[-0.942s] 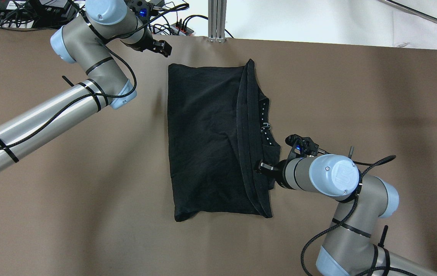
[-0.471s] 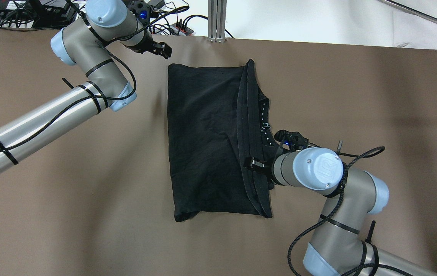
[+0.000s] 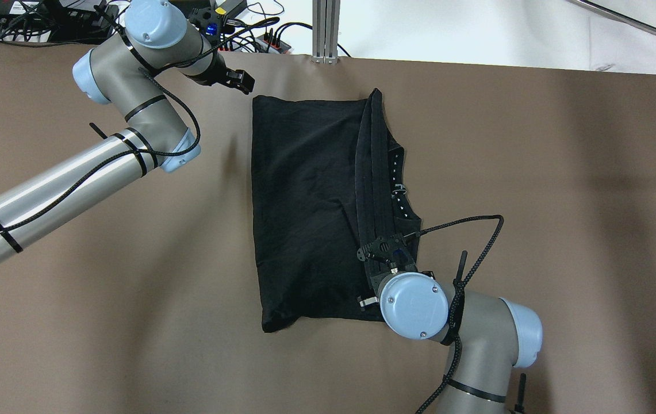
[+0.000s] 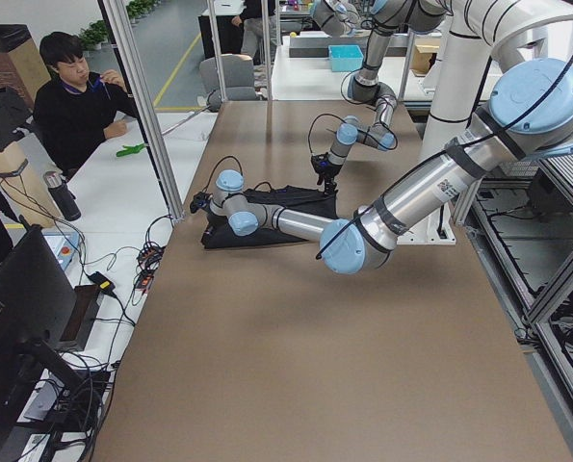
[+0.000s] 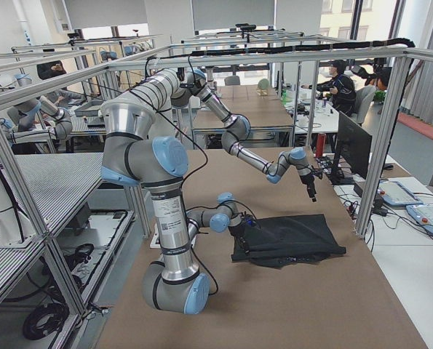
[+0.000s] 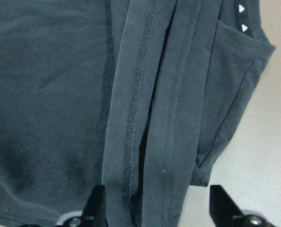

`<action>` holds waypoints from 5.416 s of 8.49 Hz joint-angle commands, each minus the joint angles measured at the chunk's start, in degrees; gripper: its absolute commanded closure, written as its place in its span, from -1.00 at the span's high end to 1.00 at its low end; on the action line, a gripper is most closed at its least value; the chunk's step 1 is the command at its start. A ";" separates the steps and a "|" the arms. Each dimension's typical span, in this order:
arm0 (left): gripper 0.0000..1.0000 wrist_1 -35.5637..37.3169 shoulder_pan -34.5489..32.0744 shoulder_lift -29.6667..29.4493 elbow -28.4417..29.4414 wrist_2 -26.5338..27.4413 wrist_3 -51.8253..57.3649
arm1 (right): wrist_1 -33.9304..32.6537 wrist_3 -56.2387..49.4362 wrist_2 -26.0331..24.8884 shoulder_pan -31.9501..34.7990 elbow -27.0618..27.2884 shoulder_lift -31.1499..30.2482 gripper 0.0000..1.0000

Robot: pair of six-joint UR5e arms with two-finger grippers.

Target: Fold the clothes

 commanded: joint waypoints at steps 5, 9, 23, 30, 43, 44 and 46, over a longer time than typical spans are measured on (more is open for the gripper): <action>0.89 -0.17 0.01 0.51 -0.02 0.02 0.02 | -0.11 -1.65 -2.29 -1.37 0.18 -0.17 -0.65; 0.89 -0.17 0.71 0.51 -0.02 0.02 -0.07 | -0.02 -1.74 -1.77 -1.11 5.35 -4.80 -1.00; 0.89 0.00 1.59 1.83 -1.87 0.10 -0.60 | 0.60 2.84 -1.59 -0.32 -2.28 0.89 -0.67; 0.89 0.00 1.59 1.83 -1.96 0.10 -0.60 | 1.82 2.22 -1.59 -0.32 8.18 -12.38 -0.86; 0.89 -0.17 1.59 2.09 -1.96 0.02 -0.68 | 0.95 -5.14 -1.24 -5.42 5.98 -5.88 -0.02; 0.89 -0.17 1.59 2.09 -1.96 0.02 -0.68 | 1.04 -10.91 -1.33 -4.98 5.20 -5.79 -0.10; 0.89 -0.17 1.59 2.36 -1.96 0.02 -0.68 | 1.12 -15.88 -1.33 -4.02 5.19 -5.79 -0.17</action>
